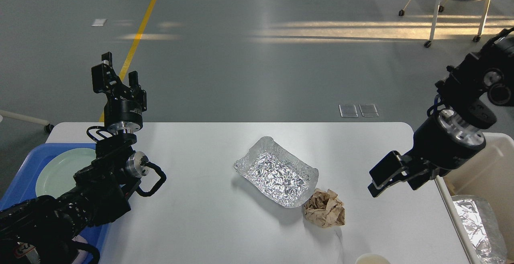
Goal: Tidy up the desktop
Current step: 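Lower the right gripper onto the small white paper cup and grasp it, then lift the white paper cup up and over toward the bin, then drop the paper cup into the white bin and release it, then swing the empty right gripper back over the table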
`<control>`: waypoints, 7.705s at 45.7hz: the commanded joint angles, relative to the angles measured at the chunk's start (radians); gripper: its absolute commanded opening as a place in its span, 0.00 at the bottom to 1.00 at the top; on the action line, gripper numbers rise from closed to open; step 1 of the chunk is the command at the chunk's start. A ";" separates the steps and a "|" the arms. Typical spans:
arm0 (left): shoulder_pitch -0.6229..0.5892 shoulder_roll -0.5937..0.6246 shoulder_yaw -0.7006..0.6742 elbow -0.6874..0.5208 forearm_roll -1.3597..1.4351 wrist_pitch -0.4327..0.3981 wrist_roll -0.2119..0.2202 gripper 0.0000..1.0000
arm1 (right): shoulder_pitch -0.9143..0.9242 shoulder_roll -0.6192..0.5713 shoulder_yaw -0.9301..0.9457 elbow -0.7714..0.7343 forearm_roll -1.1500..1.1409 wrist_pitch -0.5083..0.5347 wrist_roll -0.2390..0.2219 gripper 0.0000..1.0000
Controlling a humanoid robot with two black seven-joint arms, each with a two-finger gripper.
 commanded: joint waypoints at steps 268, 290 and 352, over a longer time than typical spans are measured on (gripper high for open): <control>0.000 0.000 0.000 0.000 0.000 0.000 0.000 0.96 | -0.484 -0.028 -0.048 -0.904 0.046 -0.310 -0.034 1.00; 0.000 -0.001 0.000 0.000 0.000 0.000 0.000 0.96 | 0.145 0.011 0.018 -0.480 0.294 0.216 -0.032 1.00; 0.000 0.000 0.000 0.000 0.001 0.000 0.000 0.96 | 0.100 0.076 0.099 -0.345 0.581 0.240 -0.043 1.00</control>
